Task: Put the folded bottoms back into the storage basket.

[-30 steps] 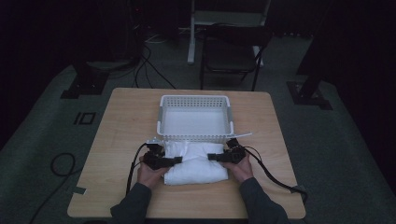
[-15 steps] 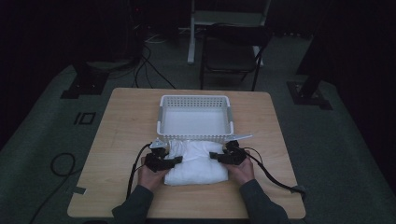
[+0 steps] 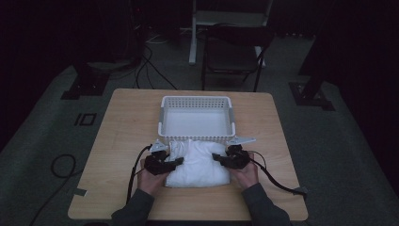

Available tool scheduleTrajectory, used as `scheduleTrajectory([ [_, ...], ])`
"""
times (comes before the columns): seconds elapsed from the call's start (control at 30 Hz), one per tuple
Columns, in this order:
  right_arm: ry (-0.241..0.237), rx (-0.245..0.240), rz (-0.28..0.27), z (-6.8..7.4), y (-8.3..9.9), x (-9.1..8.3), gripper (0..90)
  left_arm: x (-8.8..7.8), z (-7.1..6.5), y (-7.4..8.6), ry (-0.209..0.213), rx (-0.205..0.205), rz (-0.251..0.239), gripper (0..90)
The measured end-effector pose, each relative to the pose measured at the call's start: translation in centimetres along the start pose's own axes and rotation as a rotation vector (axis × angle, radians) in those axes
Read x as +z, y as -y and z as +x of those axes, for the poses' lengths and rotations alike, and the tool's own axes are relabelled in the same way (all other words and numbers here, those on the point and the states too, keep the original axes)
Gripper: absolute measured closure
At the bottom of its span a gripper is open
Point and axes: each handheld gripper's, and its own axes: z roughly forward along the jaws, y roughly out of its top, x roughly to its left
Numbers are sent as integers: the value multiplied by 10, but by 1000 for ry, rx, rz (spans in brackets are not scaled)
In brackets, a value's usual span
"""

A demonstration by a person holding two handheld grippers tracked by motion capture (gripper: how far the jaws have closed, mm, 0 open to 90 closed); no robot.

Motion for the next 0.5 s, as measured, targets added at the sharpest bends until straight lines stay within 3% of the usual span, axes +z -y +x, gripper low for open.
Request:
scheduleTrajectory([
  [0.17,33,-43,-8,9,-4,-5,692,-6,-3,-2,-10,4,-16,584],
  [0.5,41,-53,-33,14,-8,-14,698,-16,-9,-8,-6,15,-48,586],
])
